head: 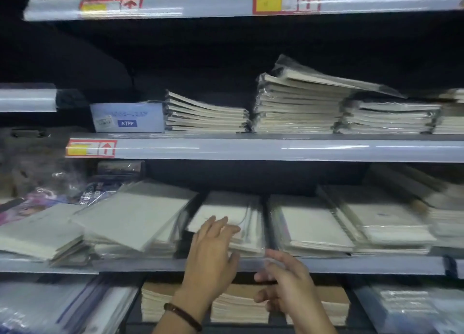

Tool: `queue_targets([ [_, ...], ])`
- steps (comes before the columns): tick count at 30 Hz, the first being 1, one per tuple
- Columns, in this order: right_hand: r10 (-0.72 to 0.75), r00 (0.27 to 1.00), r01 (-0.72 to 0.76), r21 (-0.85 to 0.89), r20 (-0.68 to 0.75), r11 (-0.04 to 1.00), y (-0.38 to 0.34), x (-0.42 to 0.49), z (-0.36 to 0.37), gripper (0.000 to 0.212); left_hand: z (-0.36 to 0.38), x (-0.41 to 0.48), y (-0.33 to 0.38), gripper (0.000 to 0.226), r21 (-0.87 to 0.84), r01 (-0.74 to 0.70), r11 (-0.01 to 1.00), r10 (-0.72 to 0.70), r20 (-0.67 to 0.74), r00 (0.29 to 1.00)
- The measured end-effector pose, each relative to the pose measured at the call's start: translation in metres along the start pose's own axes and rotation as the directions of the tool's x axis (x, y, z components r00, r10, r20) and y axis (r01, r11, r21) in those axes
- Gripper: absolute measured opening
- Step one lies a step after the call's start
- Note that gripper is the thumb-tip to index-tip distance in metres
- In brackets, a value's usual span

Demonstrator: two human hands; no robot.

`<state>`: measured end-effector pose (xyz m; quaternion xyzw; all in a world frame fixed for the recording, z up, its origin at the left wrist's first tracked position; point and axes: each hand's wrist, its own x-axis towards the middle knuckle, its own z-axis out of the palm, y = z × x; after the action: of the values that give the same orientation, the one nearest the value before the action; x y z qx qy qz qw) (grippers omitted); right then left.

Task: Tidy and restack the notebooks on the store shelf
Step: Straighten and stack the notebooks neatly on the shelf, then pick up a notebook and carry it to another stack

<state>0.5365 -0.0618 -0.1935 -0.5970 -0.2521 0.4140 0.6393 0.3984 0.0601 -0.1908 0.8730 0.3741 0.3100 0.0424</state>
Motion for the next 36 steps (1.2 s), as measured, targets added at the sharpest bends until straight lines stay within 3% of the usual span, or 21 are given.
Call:
queue_targets([
  [4, 0.035, 0.999, -0.035, 0.020, 0.029, 0.999, -0.002, 0.008, -0.006, 0.018, 0.017, 0.016, 0.004, 0.066, 0.145, 0.023, 0.989, -0.042, 0.131, 0.990],
  [8, 0.042, 0.998, -0.044, 0.030, 0.052, 0.999, -0.002, 0.012, -0.007, 0.018, 0.021, 0.013, 0.010, 0.060, 0.208, 0.047, 0.977, -0.066, 0.087, 0.994],
  [19, 0.006, 0.999, -0.010, 0.095, 0.040, 0.995, 0.005, -0.002, -0.004, 0.018, 0.013, -0.005, 0.033, 0.057, 0.152, 0.159, 0.975, -0.161, 0.003, 0.987],
  [29, -0.038, 0.998, 0.032, 0.128, 0.044, 0.991, 0.001, -0.017, -0.004, 0.018, -0.015, -0.016, 0.035, 0.070, -0.230, 0.183, 0.956, -0.235, -0.223, 0.946],
  [33, -0.065, 0.996, 0.055, 0.155, 0.063, 0.986, -0.002, -0.023, 0.001, 0.017, -0.030, -0.024, 0.039, 0.074, -0.539, 0.165, 0.826, -0.340, -0.244, 0.908],
  [36, -0.069, 0.996, 0.060, 0.157, 0.055, 0.986, -0.002, -0.025, 0.006, 0.018, -0.037, -0.041, 0.050, 0.066, -0.650, 0.140, 0.747, -0.417, -0.293, 0.861],
])
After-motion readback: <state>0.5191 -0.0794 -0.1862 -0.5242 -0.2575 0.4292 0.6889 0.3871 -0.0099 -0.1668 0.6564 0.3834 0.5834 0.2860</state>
